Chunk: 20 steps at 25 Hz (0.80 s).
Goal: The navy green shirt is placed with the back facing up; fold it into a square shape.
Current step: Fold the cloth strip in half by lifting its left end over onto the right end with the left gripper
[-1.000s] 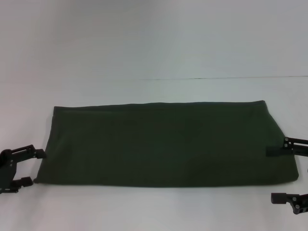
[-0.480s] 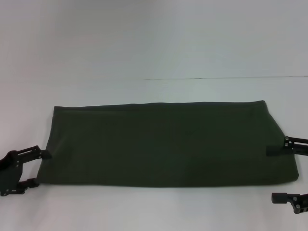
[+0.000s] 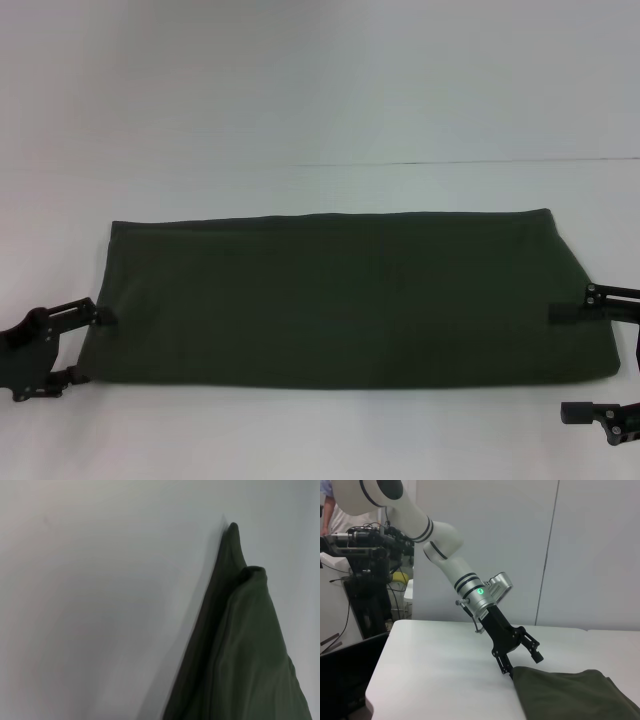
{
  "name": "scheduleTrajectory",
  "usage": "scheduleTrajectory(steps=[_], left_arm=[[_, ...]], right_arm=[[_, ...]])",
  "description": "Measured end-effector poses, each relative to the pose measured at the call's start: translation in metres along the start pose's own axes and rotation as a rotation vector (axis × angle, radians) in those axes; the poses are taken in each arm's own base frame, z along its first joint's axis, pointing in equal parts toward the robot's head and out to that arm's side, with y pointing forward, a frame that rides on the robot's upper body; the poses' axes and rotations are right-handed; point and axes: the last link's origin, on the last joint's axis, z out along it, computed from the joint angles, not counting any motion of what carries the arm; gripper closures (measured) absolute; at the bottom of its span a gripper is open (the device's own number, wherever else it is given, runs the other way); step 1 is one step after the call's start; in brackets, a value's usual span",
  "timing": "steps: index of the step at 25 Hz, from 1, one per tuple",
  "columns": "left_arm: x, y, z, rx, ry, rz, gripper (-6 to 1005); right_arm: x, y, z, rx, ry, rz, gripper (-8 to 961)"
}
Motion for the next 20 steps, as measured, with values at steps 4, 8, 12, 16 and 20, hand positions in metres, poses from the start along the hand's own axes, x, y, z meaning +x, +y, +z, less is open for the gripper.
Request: scheduleTrajectory(steps=[4, 8, 12, 16, 20], left_arm=[[0.001, 0.002, 0.003, 0.0, 0.003, 0.002, 51], [0.002, 0.005, 0.007, 0.001, 0.006, 0.004, 52], [0.003, 0.007, 0.011, 0.0, 0.009, 0.005, 53], [0.005, 0.009, 0.013, 0.004, 0.016, 0.002, 59], [0.006, 0.011, 0.014, 0.001, 0.017, 0.002, 65]], right_arm=[[-0.001, -0.001, 0.0, -0.001, 0.0, -0.003, 23], [-0.001, -0.002, 0.0, 0.002, -0.001, -0.005, 23], [-0.002, -0.002, 0.0, 0.003, -0.002, -0.007, 23], [-0.002, -0.003, -0.001, 0.006, -0.002, -0.009, 23], [-0.002, -0.003, -0.002, 0.008, -0.003, -0.01, 23]])
